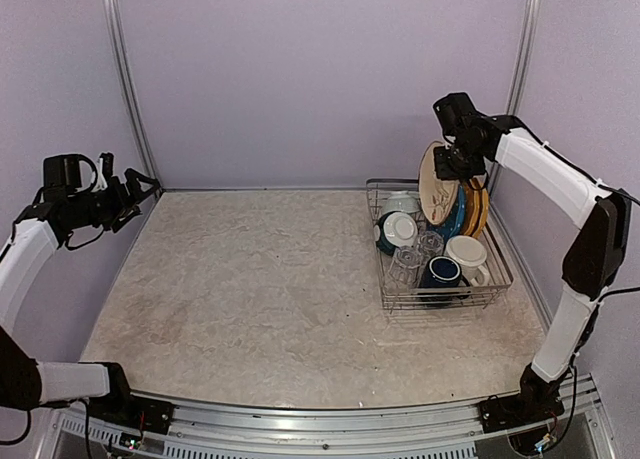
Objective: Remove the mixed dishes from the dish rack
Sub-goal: Grab the plate from the dish rack.
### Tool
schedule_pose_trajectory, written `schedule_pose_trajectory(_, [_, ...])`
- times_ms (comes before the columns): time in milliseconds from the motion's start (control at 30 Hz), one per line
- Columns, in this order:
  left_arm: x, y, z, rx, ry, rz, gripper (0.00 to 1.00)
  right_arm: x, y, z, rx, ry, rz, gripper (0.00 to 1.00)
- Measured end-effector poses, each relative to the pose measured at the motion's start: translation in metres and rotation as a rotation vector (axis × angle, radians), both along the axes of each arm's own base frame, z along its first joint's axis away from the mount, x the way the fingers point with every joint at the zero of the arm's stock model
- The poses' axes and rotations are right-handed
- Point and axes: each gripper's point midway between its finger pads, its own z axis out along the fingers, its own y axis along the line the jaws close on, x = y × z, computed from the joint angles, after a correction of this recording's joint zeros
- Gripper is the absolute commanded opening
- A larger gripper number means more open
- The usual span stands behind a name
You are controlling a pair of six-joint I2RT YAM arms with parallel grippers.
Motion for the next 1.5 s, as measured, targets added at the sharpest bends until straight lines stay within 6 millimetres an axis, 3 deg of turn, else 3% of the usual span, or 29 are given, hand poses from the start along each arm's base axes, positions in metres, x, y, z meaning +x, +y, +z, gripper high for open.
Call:
schedule_pose_trajectory(233, [0.005, -0.003, -0.012, -0.034, 0.045, -0.019, 0.99, -0.005, 0.000, 0.011, 0.110, -0.017, 0.038, 0.00])
schedule_pose_trajectory(400, [0.011, -0.014, -0.021, -0.095, 0.114, -0.033, 0.99, -0.011, -0.010, 0.014, 0.254, -0.028, 0.053, 0.00])
schedule_pose_trajectory(533, [0.014, -0.054, -0.026, -0.150, 0.171, -0.126, 0.99, -0.015, -0.017, 0.014, 0.386, -0.036, 0.071, 0.00])
schedule_pose_trajectory(633, [0.009, -0.102, -0.025, -0.209, 0.201, -0.248, 0.99, -0.016, -0.012, 0.017, 0.480, -0.045, 0.106, 0.00])
schedule_pose_trajectory(767, [0.004, -0.157, -0.021, -0.292, 0.222, -0.394, 0.98, -0.015, 0.016, 0.020, 0.618, -0.048, 0.212, 0.00])
schedule_pose_trajectory(933, [0.006, -0.216, -0.023, -0.361, 0.261, -0.528, 0.95, -0.022, 0.058, 0.004, 0.775, -0.007, 0.337, 0.00])
schedule_pose_trajectory(1100, [0.007, -0.259, -0.028, -0.420, 0.300, -0.611, 0.94, -0.036, 0.109, -0.012, 0.889, 0.059, 0.452, 0.00])
schedule_pose_trajectory(1267, [0.014, -0.278, -0.041, -0.480, 0.359, -0.631, 0.90, -0.049, 0.153, -0.028, 0.987, 0.120, 0.551, 0.00])
schedule_pose_trajectory(1500, [0.024, -0.286, -0.064, -0.529, 0.443, -0.610, 0.79, -0.059, 0.194, -0.041, 1.058, 0.181, 0.627, 0.00])
